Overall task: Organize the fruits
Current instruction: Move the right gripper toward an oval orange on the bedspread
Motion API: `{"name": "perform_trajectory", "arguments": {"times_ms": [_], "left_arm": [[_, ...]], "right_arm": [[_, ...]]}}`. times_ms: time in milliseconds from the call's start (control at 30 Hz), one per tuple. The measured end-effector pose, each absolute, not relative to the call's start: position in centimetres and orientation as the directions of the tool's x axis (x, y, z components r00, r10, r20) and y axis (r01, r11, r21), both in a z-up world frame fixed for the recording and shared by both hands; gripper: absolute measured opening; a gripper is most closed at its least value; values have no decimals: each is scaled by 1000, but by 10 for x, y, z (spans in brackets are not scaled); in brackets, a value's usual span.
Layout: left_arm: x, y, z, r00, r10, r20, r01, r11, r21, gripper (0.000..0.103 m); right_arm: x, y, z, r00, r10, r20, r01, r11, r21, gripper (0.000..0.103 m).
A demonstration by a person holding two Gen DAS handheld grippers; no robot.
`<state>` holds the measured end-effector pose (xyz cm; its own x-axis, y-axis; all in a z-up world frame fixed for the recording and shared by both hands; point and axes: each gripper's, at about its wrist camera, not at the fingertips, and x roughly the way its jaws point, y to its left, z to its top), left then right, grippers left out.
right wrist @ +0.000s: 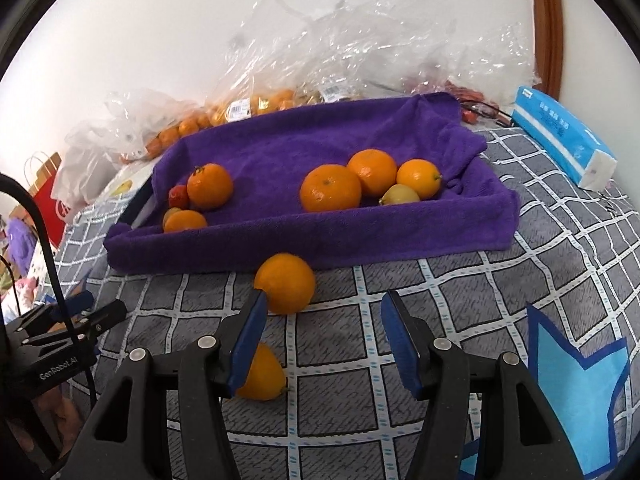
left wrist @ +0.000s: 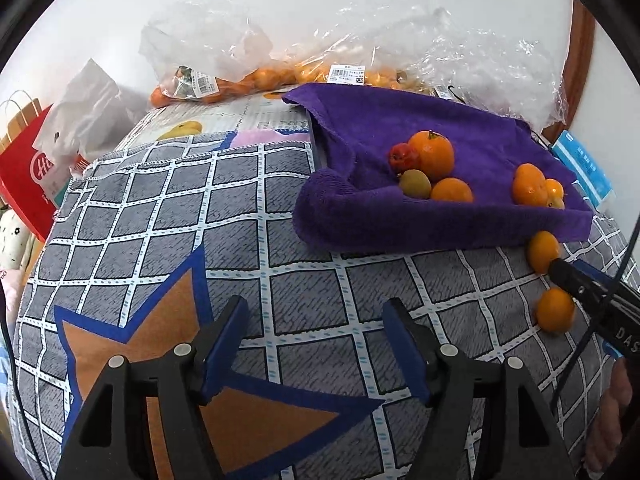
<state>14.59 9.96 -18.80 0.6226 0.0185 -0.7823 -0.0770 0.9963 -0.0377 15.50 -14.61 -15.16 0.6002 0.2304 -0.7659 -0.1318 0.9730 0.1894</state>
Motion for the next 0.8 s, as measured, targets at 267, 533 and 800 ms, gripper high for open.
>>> {"name": "perform_trajectory", "arguments": {"times_ms": [267,533,800], "left_arm": [[145,103,-187,627,-4,-779,-74,995,-64,69],[143,106,-187,633,-29,-774,-70,993,-94,69],[142,106,-187,635,-36,-772,-70,992,-104,69]], "right_arm": [[155,-147,-153,602,225,-766,-126,974,187,42],[152,-146,-150,612,231,-756,-134,973,189,28],[153,-147,-152,602,250,-759,-144,968,205,29]]}}
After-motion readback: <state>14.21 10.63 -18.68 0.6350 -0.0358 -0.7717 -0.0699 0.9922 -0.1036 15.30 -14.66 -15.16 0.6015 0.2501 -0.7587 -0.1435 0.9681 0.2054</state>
